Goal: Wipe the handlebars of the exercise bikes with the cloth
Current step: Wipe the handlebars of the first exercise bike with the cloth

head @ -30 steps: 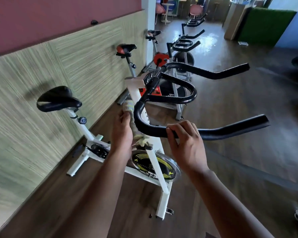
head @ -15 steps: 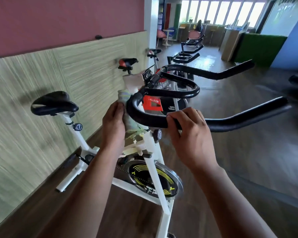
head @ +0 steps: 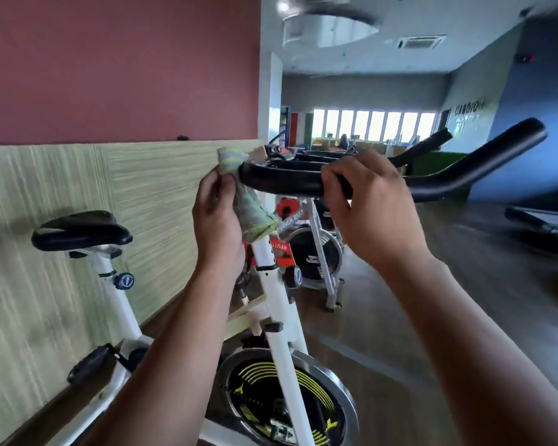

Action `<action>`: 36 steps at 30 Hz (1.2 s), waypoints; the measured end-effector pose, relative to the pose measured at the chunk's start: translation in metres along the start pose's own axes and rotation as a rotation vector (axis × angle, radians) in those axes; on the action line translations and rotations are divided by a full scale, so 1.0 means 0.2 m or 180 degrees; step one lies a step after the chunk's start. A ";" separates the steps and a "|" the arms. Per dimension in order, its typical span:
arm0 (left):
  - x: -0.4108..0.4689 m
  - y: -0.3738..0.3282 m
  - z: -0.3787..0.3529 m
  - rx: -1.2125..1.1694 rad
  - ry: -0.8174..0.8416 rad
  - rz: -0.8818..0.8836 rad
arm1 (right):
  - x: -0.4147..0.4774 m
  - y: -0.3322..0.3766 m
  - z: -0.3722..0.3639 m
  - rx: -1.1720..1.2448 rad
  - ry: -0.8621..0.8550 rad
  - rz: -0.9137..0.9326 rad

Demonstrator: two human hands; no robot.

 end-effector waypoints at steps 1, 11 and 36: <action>-0.01 0.02 0.01 -0.0058 0.0067 -0.0069 | 0.00 0.00 0.00 -0.0021 -0.0042 0.0039; -0.04 0.10 0.08 -0.0270 0.0337 -0.0493 | -0.05 -0.01 -0.03 -0.0545 -0.0078 0.0459; 0.15 0.36 0.02 0.1218 0.0222 -0.1927 | -0.16 0.01 -0.06 -0.0895 -0.0747 0.0406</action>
Point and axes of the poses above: each hand's wrist, its own x-axis towards the middle knuckle, its own z-axis out of the back of the hand, y = z × x, the point moved 1 cm from there along x, towards the middle knuckle, and after that the axes turned 5 degrees about -x, right-handed, at the moved point
